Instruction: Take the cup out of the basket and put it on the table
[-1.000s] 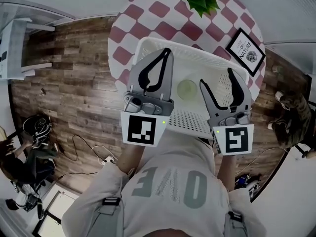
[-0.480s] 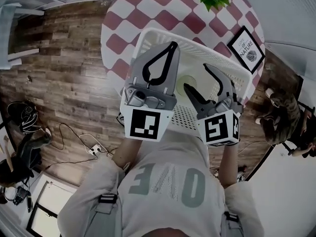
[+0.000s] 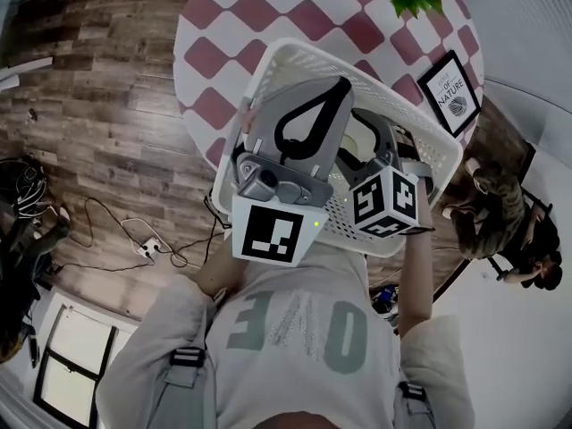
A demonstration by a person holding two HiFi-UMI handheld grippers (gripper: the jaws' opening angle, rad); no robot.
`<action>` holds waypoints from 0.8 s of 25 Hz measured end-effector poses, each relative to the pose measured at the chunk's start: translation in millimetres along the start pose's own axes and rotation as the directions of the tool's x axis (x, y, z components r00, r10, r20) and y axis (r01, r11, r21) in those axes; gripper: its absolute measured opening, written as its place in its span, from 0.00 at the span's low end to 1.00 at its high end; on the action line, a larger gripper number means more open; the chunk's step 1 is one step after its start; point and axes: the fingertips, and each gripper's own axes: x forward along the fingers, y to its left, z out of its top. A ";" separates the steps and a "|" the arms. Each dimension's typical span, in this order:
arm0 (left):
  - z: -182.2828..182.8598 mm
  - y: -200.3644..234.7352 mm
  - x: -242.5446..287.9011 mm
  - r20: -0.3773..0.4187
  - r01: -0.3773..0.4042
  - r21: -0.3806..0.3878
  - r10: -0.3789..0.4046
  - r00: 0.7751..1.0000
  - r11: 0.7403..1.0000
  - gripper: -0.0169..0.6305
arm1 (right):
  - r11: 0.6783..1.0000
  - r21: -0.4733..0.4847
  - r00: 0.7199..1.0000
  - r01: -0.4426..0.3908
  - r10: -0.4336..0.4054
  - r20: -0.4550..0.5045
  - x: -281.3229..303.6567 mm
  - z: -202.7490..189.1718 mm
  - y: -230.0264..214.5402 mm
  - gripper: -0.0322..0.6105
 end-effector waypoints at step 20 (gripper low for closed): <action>-3.9 8.1 5.3 -0.004 -0.003 -0.076 0.003 1.000 0.997 0.03 | 0.985 -0.029 0.978 -0.169 0.163 -0.132 53.0 -26.6 20.0 0.49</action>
